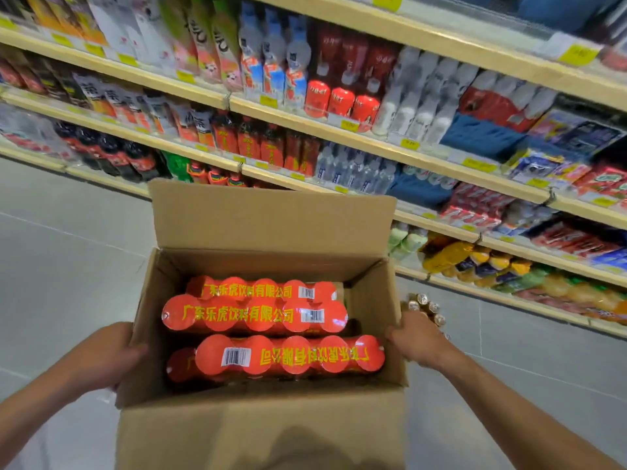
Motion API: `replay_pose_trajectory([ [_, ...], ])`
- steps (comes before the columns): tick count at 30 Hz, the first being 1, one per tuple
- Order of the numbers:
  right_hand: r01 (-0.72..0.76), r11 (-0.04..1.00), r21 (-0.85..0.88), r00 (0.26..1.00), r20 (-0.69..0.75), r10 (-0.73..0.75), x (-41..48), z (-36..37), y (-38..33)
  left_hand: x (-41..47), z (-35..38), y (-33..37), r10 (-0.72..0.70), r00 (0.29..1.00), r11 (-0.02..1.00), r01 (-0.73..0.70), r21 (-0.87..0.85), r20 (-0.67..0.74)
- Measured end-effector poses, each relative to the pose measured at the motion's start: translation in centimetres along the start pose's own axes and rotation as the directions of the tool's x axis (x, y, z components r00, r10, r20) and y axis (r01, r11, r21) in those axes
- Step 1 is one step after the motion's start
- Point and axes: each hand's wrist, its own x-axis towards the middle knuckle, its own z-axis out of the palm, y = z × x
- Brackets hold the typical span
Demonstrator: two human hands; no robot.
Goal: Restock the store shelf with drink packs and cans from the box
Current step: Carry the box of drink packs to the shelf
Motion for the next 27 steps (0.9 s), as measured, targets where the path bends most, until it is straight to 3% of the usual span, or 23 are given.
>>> replay_pose_trajectory([
  [4, -0.058, 0.998, 0.029, 0.998, 0.003, 0.058, 5.8, -0.3, -3.7, 8.0, -5.1, 1.7, 0.018, 0.999, 0.990, -0.024, 0.141, 0.043],
  [16, -0.216, 0.974, 0.071, 0.968, 0.147, 0.204, 25.4, 1.6, -12.2, 30.9, -9.5, 7.5, -0.114, 0.984, 0.988, 0.097, 0.121, 0.140],
  [22, -0.300, 0.949, 0.098, 0.945, 0.170, 0.281, 37.2, 8.0, -14.9, 46.9, -8.0, 4.4, -0.153, 0.971, 0.979, 0.124, 0.160, 0.182],
  [27, -0.343, 0.934, 0.103, 0.932, 0.156, 0.326, 47.8, 15.3, -16.7, 60.9, -4.2, -0.8, -0.163, 0.962, 0.985, 0.148, 0.084, 0.220],
])
